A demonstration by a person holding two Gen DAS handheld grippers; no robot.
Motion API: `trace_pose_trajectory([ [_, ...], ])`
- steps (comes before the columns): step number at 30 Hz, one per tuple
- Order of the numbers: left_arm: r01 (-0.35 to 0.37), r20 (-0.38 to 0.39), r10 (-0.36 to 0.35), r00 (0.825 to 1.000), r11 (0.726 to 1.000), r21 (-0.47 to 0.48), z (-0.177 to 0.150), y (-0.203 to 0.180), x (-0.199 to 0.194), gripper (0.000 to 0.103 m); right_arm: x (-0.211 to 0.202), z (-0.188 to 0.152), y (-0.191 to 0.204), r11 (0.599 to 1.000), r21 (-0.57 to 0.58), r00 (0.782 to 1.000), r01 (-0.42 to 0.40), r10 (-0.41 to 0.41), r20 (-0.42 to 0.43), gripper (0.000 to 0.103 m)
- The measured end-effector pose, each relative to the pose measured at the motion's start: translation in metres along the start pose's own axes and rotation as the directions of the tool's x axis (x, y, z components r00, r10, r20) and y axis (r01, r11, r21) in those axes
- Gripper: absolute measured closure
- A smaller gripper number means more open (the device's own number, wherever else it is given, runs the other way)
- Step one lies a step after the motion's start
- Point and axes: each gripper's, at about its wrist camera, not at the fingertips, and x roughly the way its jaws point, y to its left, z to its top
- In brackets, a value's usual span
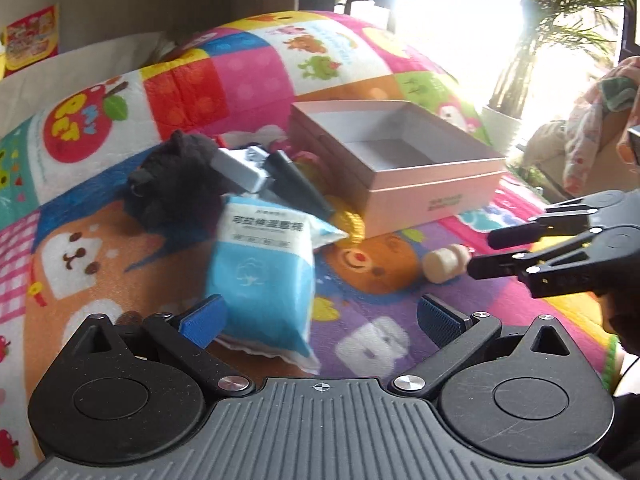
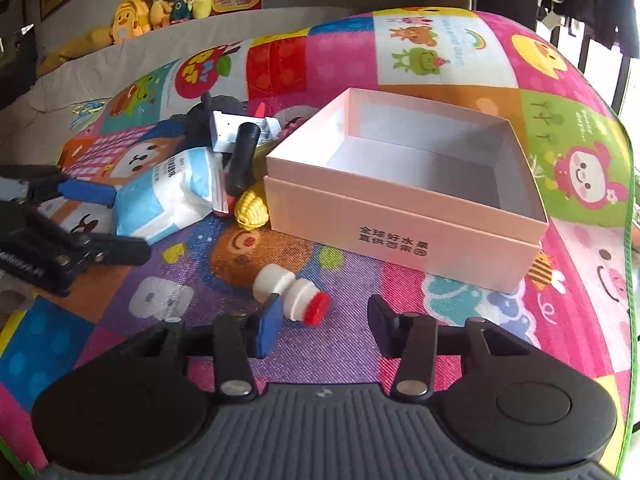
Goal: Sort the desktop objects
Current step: 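Carry the yogurt bottle with the right gripper while the left gripper grasps the blue wipes pack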
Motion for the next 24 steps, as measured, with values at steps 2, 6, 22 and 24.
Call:
trace_pose_trajectory([
  [2,-0.014,0.014,0.013,1.0,1.0,0.022,-0.002,-0.007,-0.006,0.0,-0.002,-0.005,-0.005,1.0,0.027,1.0,-0.008,0.008,-0.016,0.055],
  [6,-0.217,0.074,0.209,0.975,0.966,0.139,-0.001,-0.014,-0.005,0.0,0.002,-0.009,0.001,0.997,0.044,0.998,-0.062,0.063,-0.028,0.055],
  [22,-0.219,-0.038,0.218,0.975,0.975,-0.025,0.011,0.012,0.035,0.041,-0.039,-0.007,0.005,0.998,0.001,0.998,-0.057,0.057,0.016,0.058],
  [24,-0.215,-0.029,0.215,0.976,0.977,-0.01,0.01,0.005,0.024,0.044,-0.051,-0.012,-0.003,0.998,0.022,0.998,-0.062,0.062,0.011,0.058],
])
